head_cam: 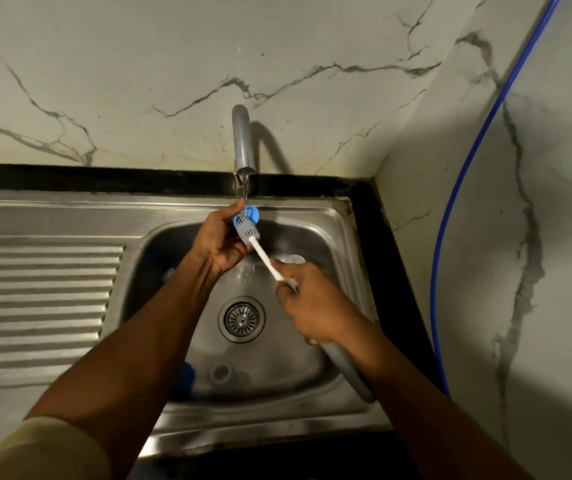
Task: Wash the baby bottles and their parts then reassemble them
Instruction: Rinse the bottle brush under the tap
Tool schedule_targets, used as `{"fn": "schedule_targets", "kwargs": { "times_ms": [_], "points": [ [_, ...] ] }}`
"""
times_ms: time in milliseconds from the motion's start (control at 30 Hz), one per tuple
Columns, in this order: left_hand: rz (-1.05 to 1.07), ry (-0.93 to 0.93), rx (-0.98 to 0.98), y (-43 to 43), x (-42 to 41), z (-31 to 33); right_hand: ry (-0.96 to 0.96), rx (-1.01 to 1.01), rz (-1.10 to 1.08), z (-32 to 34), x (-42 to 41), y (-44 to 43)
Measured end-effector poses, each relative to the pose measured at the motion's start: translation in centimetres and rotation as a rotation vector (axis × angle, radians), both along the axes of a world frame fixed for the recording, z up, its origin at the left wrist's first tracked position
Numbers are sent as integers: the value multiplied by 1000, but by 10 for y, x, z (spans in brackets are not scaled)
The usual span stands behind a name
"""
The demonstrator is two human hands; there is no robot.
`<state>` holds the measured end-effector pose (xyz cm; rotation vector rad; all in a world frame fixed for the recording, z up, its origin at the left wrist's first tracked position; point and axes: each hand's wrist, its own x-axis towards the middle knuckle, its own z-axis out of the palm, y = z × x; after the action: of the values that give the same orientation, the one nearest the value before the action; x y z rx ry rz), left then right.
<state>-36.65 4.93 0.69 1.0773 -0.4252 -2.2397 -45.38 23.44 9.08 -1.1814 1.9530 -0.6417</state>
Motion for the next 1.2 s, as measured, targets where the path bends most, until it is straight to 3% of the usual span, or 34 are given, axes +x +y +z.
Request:
{"fn": "schedule_targets", "kwargs": {
  "times_ms": [100,167,333,433,533,633,833,1000,1200],
  "points": [
    [19,42,-10,1,-2,7,-73,-68,-62,15,-13,-7],
    [33,55,-18,-2,-3,14,-16,-117,-126,17,-22,-11],
    [22,34,6,0,0,2,111,7,-49,-4,-16,0],
    [42,74,21,1,5,-8,-38,27,-14,-5,-5,4],
    [81,91,20,0,13,-7,-277,-54,-145,9,-10,6],
    [133,146,32,5,15,-8,-345,-110,-259,17,-21,3],
    [137,188,-31,15,1,-5,-268,-50,-191,1,2,1],
    [148,190,-31,19,-5,-9,-79,-85,-166,-8,3,-21],
    [205,127,52,8,-3,-13,51,-23,-98,-3,23,-4]
  ]
}}
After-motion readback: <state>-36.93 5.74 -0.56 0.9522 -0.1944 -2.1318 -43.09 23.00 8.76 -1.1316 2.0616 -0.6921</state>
